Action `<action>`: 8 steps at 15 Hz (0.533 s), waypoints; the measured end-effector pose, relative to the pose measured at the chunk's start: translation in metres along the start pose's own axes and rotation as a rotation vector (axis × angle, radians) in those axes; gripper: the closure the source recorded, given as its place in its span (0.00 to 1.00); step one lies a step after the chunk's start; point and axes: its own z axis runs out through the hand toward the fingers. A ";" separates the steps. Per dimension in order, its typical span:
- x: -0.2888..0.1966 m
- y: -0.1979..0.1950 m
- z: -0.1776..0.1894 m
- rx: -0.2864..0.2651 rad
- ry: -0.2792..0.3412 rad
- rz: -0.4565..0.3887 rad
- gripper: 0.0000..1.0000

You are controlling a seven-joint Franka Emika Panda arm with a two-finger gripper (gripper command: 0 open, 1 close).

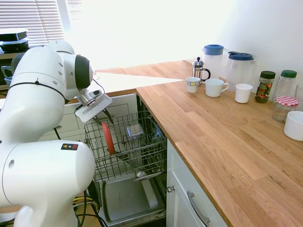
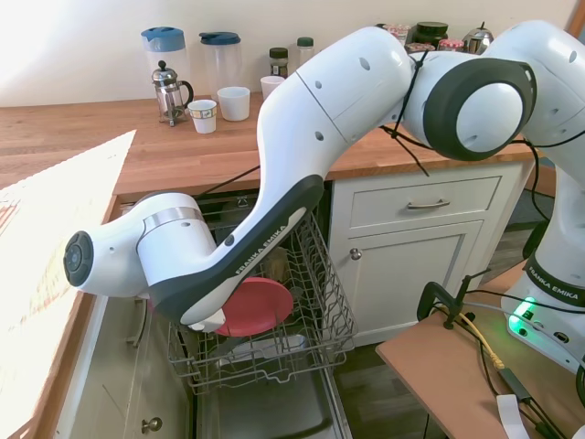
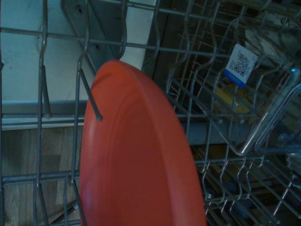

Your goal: Put the plate in the dishwasher

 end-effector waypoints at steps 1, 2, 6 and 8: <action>0.001 0.002 0.000 0.004 -0.004 0.003 0.00; 0.003 0.003 -0.002 0.013 -0.010 0.004 0.00; -0.002 0.012 -0.015 0.093 -0.162 -0.031 0.00; 0.004 0.033 -0.025 0.144 -0.263 -0.038 0.00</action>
